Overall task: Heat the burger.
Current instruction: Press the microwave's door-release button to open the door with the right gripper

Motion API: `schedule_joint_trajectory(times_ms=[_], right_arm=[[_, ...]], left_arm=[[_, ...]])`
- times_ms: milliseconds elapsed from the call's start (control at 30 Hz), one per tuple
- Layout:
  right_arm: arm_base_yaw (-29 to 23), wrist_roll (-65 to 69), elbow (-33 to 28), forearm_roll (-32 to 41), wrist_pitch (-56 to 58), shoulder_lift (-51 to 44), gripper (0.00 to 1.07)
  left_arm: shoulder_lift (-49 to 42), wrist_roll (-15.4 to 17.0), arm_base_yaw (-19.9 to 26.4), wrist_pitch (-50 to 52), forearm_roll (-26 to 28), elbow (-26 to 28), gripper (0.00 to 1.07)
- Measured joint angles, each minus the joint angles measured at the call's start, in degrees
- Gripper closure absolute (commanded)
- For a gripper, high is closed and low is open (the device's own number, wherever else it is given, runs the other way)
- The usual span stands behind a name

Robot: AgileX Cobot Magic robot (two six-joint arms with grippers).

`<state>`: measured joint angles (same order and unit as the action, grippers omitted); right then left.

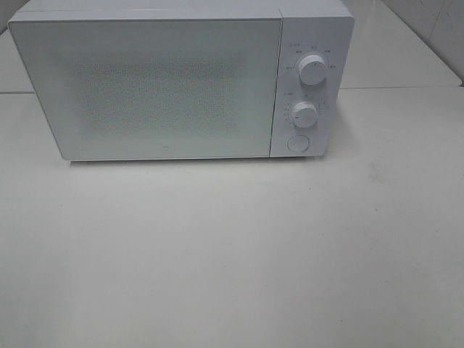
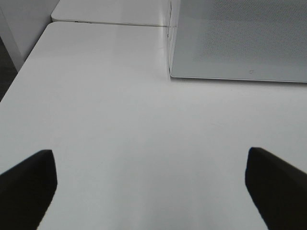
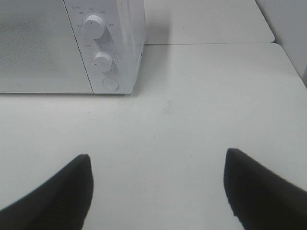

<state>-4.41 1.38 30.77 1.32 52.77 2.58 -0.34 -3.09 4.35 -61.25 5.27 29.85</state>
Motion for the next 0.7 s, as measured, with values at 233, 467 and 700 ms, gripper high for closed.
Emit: schedule_joint_trajectory(times_ms=[233,467,700], right_arm=[[0.0,0.0,0.0,0.0,-8.08,5.96,0.31],[0.0,0.0,0.0,0.0,-18.79,15.58,0.31],[0.0,0.0,0.0,0.0,-26.59,23.84,0.31]], left_arm=[[0.0,0.0,0.0,0.0,0.0,0.0,0.07],[0.0,0.0,0.0,0.0,0.0,0.0,0.07],[0.0,0.0,0.0,0.0,0.0,0.0,0.07]])
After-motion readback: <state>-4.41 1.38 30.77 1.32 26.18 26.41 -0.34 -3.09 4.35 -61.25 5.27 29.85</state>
